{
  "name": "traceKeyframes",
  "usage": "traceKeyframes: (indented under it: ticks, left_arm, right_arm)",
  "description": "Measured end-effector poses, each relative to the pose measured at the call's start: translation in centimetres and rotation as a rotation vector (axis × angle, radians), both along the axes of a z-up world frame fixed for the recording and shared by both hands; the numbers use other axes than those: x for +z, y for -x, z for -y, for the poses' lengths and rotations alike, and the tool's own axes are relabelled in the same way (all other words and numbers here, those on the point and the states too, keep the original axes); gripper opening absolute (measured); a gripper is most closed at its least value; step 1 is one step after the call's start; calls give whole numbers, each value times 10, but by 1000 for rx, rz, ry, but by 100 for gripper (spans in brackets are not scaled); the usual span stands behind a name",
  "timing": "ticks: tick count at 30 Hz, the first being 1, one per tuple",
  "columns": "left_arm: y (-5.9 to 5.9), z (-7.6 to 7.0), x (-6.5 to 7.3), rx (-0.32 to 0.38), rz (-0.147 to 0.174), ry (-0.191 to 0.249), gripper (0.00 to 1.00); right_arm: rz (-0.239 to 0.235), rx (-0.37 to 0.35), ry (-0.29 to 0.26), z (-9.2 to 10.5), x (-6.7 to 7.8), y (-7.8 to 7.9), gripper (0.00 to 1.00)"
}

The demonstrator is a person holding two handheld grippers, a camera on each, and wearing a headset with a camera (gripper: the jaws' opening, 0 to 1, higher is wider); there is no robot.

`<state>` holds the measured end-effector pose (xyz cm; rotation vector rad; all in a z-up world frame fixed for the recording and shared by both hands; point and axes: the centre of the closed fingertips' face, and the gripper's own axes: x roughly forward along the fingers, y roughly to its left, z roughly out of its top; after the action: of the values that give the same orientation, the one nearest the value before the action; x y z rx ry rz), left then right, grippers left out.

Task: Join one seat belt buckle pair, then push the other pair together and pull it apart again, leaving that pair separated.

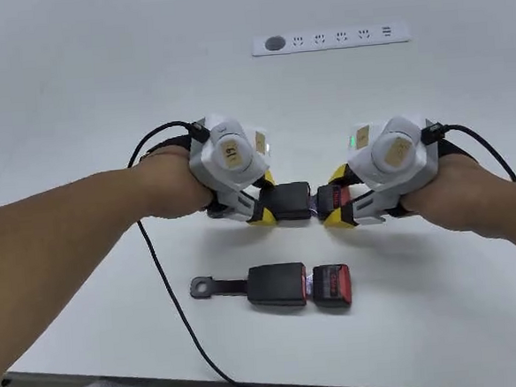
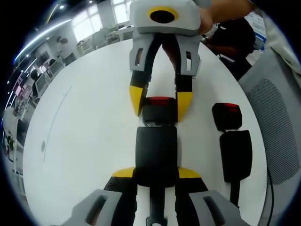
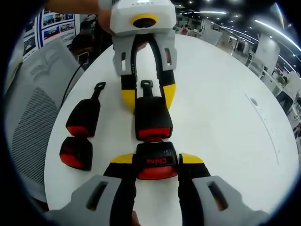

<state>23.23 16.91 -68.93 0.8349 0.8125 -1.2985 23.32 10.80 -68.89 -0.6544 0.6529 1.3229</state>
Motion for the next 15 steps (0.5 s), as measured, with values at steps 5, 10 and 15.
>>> traceKeyframes:
  ticks: [5,10,15]
  left_arm:
    - [0,0,0,3,2,-2,30]
    - [-1,0,-1,2,2,-5,30]
    - [-1,0,0,5,4,-12,31]
  right_arm:
    - [-1,-6,4,8,0,0,33]
    - [-3,-15,-13,17,0,1,33]
    - [10,0,-7,19,-1,2,34]
